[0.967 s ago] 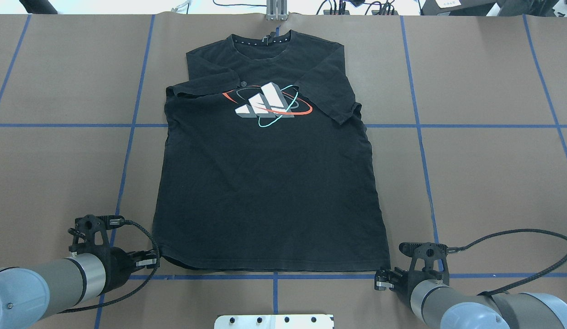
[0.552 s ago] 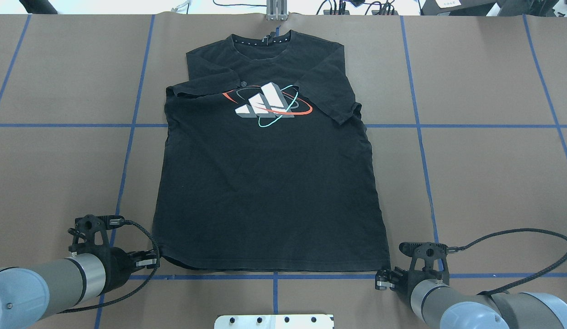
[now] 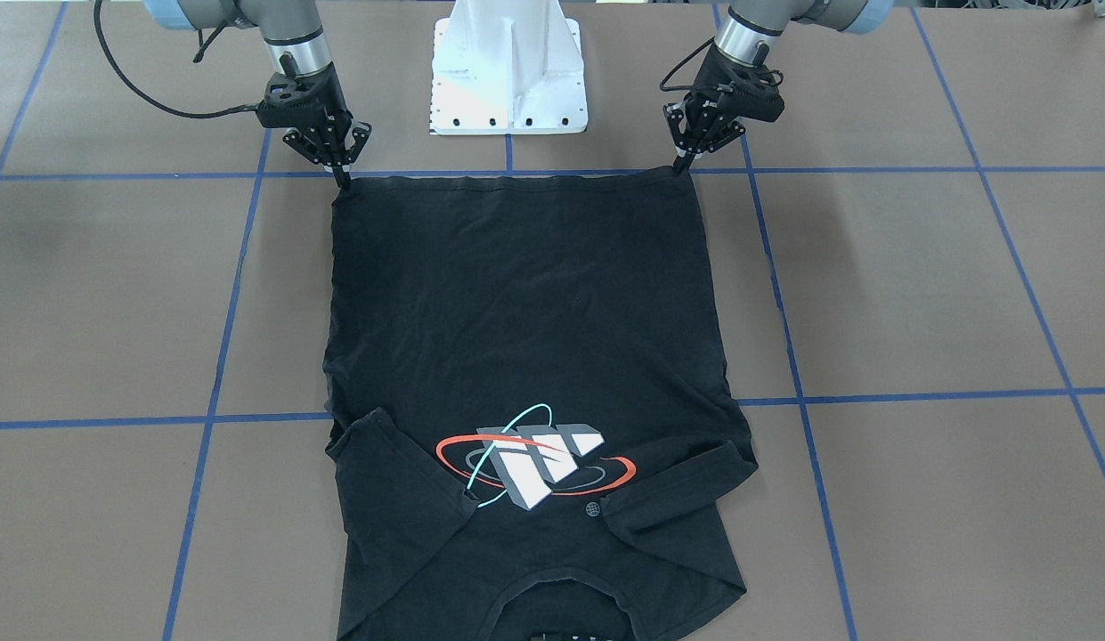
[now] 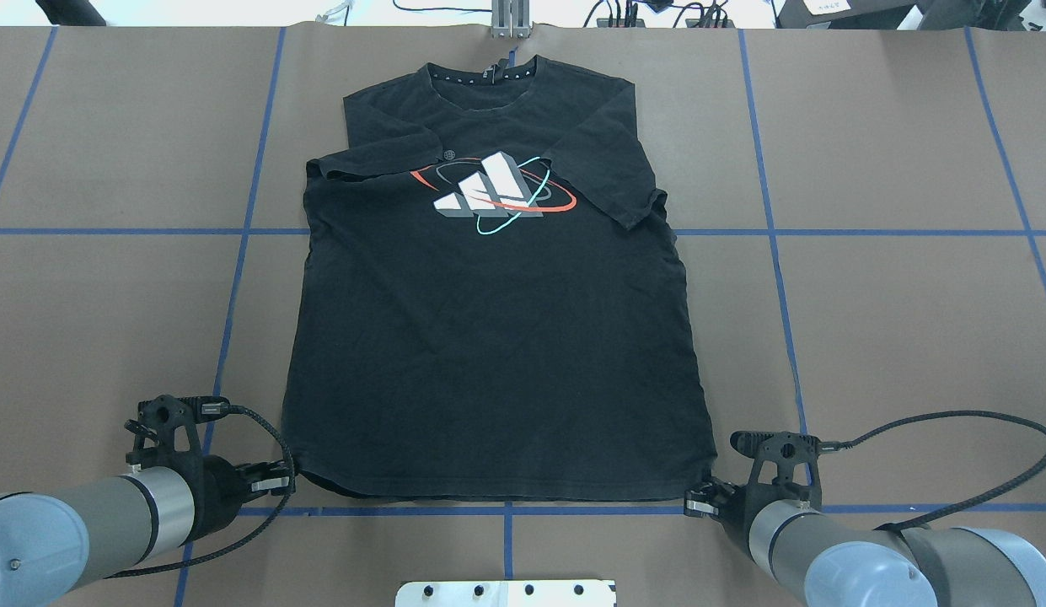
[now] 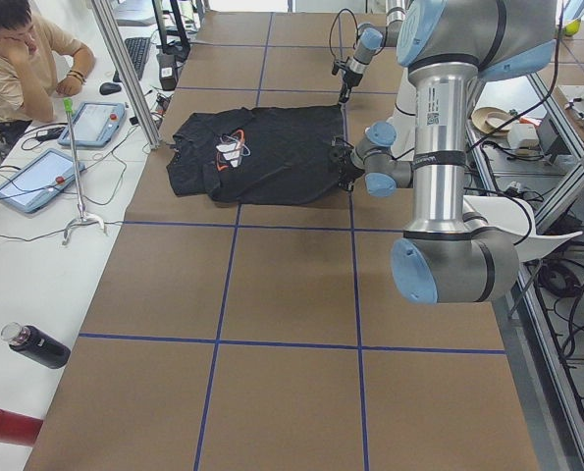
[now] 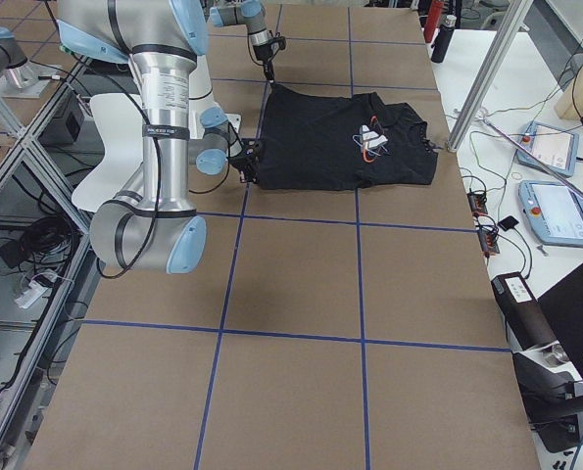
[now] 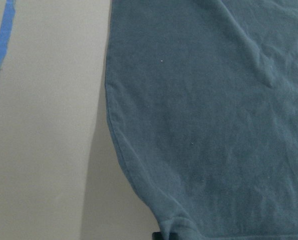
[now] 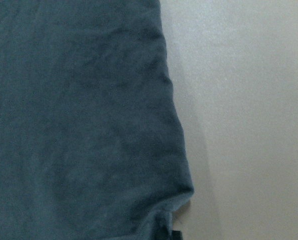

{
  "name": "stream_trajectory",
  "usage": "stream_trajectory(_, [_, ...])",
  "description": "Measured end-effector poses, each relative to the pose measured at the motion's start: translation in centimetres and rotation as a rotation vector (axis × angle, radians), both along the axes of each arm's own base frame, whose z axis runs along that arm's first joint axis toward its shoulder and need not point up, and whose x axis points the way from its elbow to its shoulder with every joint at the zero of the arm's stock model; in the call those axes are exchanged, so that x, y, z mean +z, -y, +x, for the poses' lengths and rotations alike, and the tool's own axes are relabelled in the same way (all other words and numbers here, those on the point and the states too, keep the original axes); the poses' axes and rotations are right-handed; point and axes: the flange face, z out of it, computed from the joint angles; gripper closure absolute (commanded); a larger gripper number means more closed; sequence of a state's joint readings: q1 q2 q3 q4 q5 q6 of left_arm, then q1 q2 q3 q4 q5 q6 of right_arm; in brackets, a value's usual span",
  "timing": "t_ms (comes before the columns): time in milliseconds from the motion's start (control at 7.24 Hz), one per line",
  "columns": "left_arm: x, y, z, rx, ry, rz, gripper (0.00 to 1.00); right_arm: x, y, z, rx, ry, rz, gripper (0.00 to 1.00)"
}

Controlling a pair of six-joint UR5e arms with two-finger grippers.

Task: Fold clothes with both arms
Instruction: 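Grasp the bottom hem corners with both grippers, then lift the hem with both grippers and fold it toward the collar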

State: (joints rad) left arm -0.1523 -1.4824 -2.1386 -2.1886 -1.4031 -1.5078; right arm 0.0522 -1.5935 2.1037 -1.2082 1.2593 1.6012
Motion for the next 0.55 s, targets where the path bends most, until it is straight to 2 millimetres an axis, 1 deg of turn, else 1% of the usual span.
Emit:
stream_trajectory(138, [-0.9,0.0,-0.8,0.006,-0.014,0.005,1.00,-1.1,0.8,0.8,0.010,0.024,-0.006,1.00])
stream_trajectory(276, [-2.4,-0.5,-2.5,0.034,-0.034,0.005,1.00,-2.2,1.1,2.7,0.005,0.046,-0.021,1.00])
stream_trajectory(414, [-4.3,-1.2,-4.8,0.077,-0.057,-0.002,1.00,-3.3,0.4,5.4,-0.031,0.069,-0.046,1.00])
stream_trajectory(552, [-6.0,-2.0,-7.1,0.118,-0.078,-0.011,1.00,-4.9,-1.2,8.1,-0.098,0.098,-0.079,1.00])
